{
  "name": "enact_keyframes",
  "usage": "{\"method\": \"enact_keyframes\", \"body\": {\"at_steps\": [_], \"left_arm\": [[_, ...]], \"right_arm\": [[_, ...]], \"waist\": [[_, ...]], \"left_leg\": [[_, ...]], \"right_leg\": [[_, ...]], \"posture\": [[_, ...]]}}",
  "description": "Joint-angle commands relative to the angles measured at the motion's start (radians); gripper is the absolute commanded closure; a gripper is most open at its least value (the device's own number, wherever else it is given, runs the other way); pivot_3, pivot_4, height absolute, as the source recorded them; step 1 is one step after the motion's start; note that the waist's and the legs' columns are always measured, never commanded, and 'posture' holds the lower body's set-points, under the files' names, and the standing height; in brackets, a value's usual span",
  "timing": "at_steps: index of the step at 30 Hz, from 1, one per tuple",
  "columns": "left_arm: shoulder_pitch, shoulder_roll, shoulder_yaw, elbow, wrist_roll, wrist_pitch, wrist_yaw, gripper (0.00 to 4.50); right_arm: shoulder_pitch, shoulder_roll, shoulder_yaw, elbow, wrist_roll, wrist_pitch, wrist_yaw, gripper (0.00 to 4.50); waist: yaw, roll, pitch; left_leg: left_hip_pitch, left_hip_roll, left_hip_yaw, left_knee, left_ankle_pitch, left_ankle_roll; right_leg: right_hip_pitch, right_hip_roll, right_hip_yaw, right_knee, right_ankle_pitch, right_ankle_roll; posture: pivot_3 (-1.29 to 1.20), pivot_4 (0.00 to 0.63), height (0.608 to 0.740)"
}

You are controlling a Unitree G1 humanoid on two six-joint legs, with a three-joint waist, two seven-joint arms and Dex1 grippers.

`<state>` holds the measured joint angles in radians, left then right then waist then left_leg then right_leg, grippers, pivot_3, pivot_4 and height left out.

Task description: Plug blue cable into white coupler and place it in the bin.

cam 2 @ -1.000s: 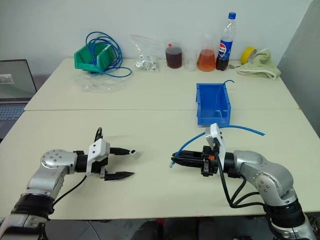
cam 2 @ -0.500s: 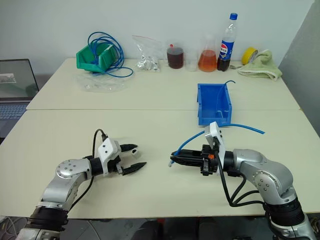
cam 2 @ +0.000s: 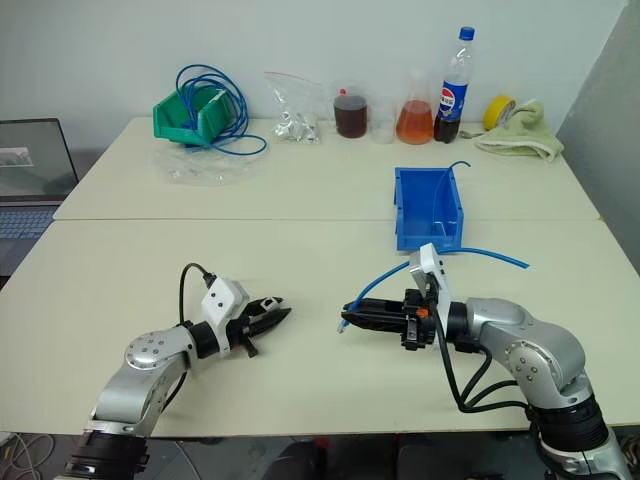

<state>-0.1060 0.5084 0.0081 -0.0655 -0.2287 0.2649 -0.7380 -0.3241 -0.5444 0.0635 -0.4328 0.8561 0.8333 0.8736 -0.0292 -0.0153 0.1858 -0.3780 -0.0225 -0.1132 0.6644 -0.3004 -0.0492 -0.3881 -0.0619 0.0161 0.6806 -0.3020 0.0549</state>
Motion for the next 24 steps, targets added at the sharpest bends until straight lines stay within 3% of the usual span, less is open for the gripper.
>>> {"method": "enact_keyframes", "body": {"at_steps": [1,12,24], "left_arm": [[0.035,-0.037,0.007,-0.087,0.010,0.073,0.099,3.88],[0.168,-0.239,-0.030,-0.336,0.035,0.239,0.388,3.88],[0.209,-0.291,-0.090,-0.349,0.074,0.269,0.474,3.88]], "right_arm": [[0.000,-0.010,-0.017,-0.013,0.011,-0.014,0.017,4.39],[0.004,-0.046,-0.026,-0.011,0.025,0.004,0.040,4.39],[0.002,-0.071,-0.028,-0.011,0.034,0.015,0.057,4.39]], "waist": [[0.000,0.000,0.000],[0.002,0.000,0.000],[0.004,0.000,-0.001]], "left_leg": [[0.000,0.000,0.000,0.000,0.000,0.000],[0.000,0.000,0.001,0.000,0.000,0.000],[0.000,-0.002,0.002,0.000,0.000,0.000]], "right_leg": [[0.000,0.000,0.000,0.000,0.000,0.000],[0.001,-0.002,0.000,0.000,0.000,0.000],[0.001,-0.001,0.000,0.000,0.000,0.000]], "posture": [[0.00,0.150,0.740],[0.00,0.150,0.740],[0.00,0.150,0.740]]}}
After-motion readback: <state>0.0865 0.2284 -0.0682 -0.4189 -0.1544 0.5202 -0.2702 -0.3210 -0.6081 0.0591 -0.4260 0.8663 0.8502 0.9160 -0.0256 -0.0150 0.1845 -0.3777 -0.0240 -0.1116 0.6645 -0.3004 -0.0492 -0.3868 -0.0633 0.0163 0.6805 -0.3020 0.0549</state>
